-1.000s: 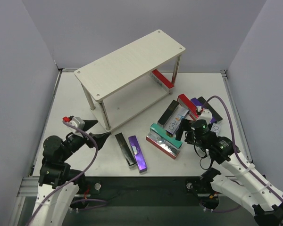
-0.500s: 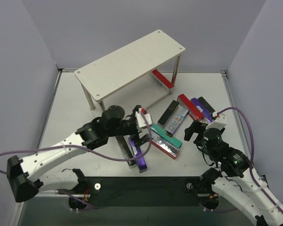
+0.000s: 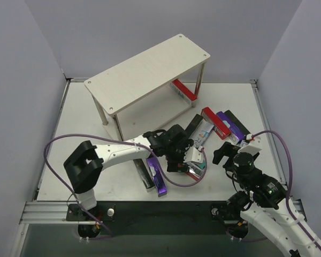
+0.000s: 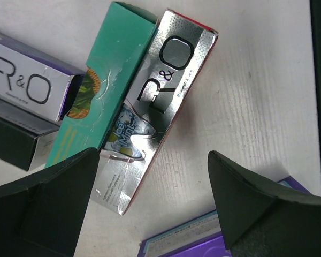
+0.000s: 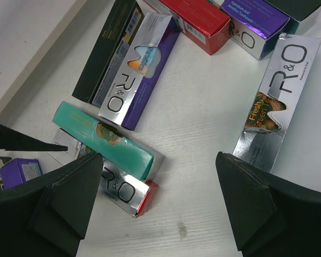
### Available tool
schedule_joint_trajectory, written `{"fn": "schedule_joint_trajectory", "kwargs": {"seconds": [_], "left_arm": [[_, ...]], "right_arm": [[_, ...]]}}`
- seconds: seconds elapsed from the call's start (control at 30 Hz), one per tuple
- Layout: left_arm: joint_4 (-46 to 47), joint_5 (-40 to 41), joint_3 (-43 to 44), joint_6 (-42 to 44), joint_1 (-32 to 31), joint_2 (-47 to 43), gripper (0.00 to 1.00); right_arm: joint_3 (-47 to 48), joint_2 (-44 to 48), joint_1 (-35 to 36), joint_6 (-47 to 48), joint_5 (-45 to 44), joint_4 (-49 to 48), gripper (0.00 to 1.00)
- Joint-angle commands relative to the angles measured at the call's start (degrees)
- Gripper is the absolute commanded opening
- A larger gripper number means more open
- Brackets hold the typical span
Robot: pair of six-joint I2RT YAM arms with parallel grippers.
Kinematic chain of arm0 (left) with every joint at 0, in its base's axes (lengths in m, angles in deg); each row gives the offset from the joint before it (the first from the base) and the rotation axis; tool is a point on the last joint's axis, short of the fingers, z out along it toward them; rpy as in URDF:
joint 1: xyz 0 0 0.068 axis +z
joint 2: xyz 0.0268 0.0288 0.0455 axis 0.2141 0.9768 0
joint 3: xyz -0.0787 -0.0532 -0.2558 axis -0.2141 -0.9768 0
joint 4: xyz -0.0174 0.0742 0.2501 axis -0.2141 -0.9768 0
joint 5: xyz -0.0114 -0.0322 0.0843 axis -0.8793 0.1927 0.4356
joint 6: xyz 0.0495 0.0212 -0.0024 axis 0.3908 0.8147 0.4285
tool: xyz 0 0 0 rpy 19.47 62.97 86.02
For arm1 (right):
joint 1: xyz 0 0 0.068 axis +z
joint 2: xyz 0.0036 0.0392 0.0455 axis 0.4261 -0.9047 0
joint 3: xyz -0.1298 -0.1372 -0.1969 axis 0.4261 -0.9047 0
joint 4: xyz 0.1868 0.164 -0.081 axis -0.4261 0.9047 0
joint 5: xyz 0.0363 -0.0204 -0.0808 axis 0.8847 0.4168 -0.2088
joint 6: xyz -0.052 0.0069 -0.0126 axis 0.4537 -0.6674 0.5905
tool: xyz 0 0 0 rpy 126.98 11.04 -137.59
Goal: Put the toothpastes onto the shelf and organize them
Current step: Pick up the toothpaste from the center of the board.
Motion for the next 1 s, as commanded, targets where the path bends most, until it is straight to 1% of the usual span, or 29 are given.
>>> {"fn": "schedule_joint_trajectory", "kwargs": {"seconds": [0.0, 0.17, 0.43, 0.57, 0.7, 0.97], "left_arm": [[-7.0, -2.8, 6.8, 7.2, -0.1, 5.8, 0.93], [-8.1, -1.9, 9.2, 9.2, -0.1, 10.7, 0.89], [-6.4, 0.4, 11.1, 10.3, 0.2, 15.7, 0.89], [-6.6, 2.2, 12.4, 10.5, 0.5, 15.9, 0.92], [-6.0, 2.0, 12.1, 10.8, 0.6, 15.8, 0.92], [-5.2, 1.0, 12.0, 10.0, 0.8, 18.9, 0.93]], "right_arm": [[-0.3, 0.5, -0.2, -1.2, -3.1, 1.2, 0.91], [0.0, 0.2, -0.3, -0.4, -3.6, 1.5, 0.91], [0.6, -1.6, -0.2, 0.7, -3.3, 1.5, 0.91], [0.7, -2.0, -0.4, 0.9, -3.0, 1.6, 0.91], [0.4, -2.1, -0.4, 0.6, -3.0, 1.5, 0.90], [-0.1, -1.9, -0.3, 0.2, -1.9, 1.6, 0.90]]}}
